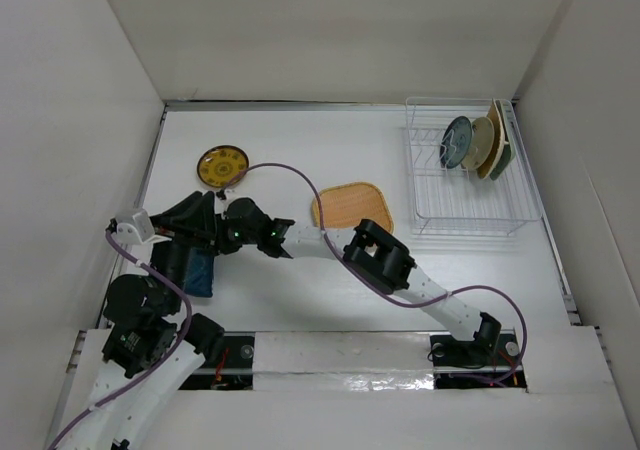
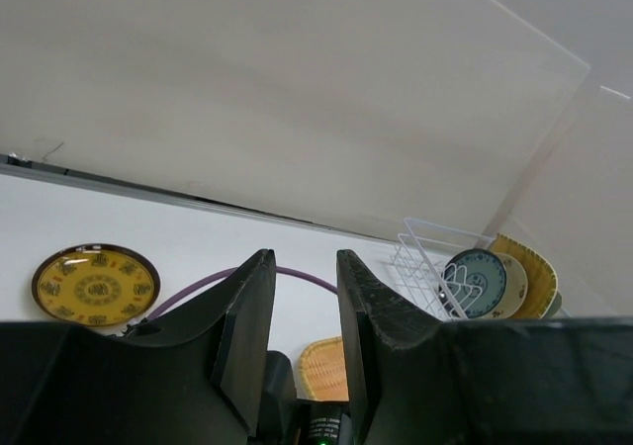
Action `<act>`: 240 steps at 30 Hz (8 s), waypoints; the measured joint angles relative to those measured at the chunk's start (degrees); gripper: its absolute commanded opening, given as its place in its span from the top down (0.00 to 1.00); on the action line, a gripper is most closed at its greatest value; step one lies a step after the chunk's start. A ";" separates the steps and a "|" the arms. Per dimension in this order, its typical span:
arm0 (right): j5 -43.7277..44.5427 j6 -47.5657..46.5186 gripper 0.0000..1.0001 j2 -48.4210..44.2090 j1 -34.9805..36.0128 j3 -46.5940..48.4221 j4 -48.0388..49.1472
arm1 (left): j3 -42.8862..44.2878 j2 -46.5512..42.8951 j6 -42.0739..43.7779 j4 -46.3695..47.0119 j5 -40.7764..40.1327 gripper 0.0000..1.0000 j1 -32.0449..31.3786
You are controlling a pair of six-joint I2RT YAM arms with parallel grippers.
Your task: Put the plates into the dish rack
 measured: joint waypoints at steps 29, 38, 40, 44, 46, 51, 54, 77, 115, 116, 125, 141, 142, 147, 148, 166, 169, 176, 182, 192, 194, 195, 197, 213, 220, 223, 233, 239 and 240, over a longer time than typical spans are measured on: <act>5.62 -3.04 1.00 -21.81 -2.54 -24.76 3.50 | -0.33 -5.99 -0.15 0.02 1.79 0.70 0.00; 10.82 -5.33 1.00 -35.60 -10.60 -35.39 7.23 | -0.35 -6.91 -0.35 0.02 2.19 0.70 0.00; 12.79 -6.32 1.00 -39.32 -12.98 -38.86 7.17 | -0.35 -7.17 -0.37 0.04 2.40 0.69 0.00; 16.39 -10.05 1.00 -47.87 -19.63 -45.11 4.42 | -0.35 -7.54 -0.46 0.02 3.30 0.69 0.02; 18.56 -12.17 1.00 -52.13 -24.15 -46.90 2.49 | -0.35 -7.80 -0.55 0.07 3.69 0.69 0.00; 25.18 -17.90 1.00 -60.43 -37.00 -47.52 -2.12 | -0.35 -9.22 -0.85 0.09 4.83 0.68 0.00; 28.96 -21.27 1.00 -63.08 -44.48 -46.56 -4.92 | -0.35 -9.99 -1.18 0.22 5.57 0.68 0.00; 60.17 -60.02 1.00 -47.63 -51.56 -27.52 -17.07 | -0.35 -11.34 -2.29 0.94 8.46 0.67 0.02; 68.02 -76.94 1.00 -37.68 -46.69 -33.94 4.70 | -0.35 -11.34 -2.32 1.14 8.83 0.67 0.02; 67.95 -76.37 1.00 -37.55 -46.69 -33.94 4.52 | -0.35 -11.34 -2.32 1.16 8.83 0.67 0.02; 67.47 -68.37 0.93 -37.33 -46.75 -33.94 1.79 | -0.35 -11.34 -2.36 1.22 8.83 0.67 0.02; 62.95 -54.82 0.49 -35.78 -47.54 -34.97 -5.49 | -0.35 -11.34 -2.71 1.25 8.83 0.67 0.02; 62.38 -54.16 0.45 -36.20 -47.54 -35.10 -6.21 | -0.35 -11.34 -2.75 1.25 8.83 0.67 0.00; 59.41 -49.86 0.32 -41.83 -47.47 -36.11 -9.79 | -0.35 -11.34 -2.78 1.22 8.83 0.67 0.00; 58.66 -48.85 0.30 -43.71 -47.45 -36.46 -10.08 | -0.37 -11.32 -2.78 1.25 8.83 0.67 0.00; 37.66 -31.45 1.00 -79.91 -30.64 -62.27 -7.39 | -0.37 1.44 -2.91 0.76 10.27 1.00 0.00; 35.23 -29.62 1.00 -82.75 -26.10 -65.05 -6.93 | -0.37 5.66 -2.91 0.37 10.86 1.00 0.00; 29.94 -23.58 1.00 -83.95 -12.96 -73.85 -4.11 | -0.24 17.86 -2.60 -0.87 13.16 1.00 0.00; 33.09 -18.53 1.00 -79.21 1.27 -77.77 -0.85 | -0.13 26.99 -2.05 -2.43 15.65 1.00 0.00; 40.33 -3.54 1.00 -68.02 7.58 -79.89 -0.46 | -0.13 26.67 -2.01 -2.89 16.37 1.00 0.00; 42.05 -1.81 1.00 -67.14 8.50 -80.02 -0.48 | -0.13 25.51 -2.01 -2.73 16.37 1.00 0.00; 42.93 -0.87 1.00 -67.04 8.96 -80.02 -0.46 | -0.13 25.05 -2.01 -2.60 16.37 1.00 0.00; 44.70 1.22 1.00 -67.04 9.49 -80.13 -0.20 | -0.11 24.50 -2.01 -2.56 16.44 1.00 0.00; 54.84 30.62 0.38 -69.66 5.73 -88.89 -1.84 | -0.13 17.88 -2.01 -1.70 20.57 1.00 0.00; 57.68 41.27 0.35 -67.41 5.70 -88.06 -5.07 | -0.13 15.63 -2.03 -1.62 21.07 0.93 0.00; 58.45 44.50 0.35 -66.03 5.70 -87.62 -5.46 | -0.13 15.54 -2.03 -1.57 21.16 0.92 0.00; 60.13 53.99 0.39 -60.59 -1.38 -85.37 -3.82 | -0.13 15.54 -2.05 -1.33 21.64 0.92 0.00; 60.41 56.65 0.42 -54.51 -4.59 -81.44 0.48 | -0.13 15.54 -2.05 -1.29 21.70 0.92 0.00; 60.28 56.96 0.43 -53.92 -4.87 -81.35 1.66 | -0.13 15.54 -2.05 -1.29 21.70 0.92 0.00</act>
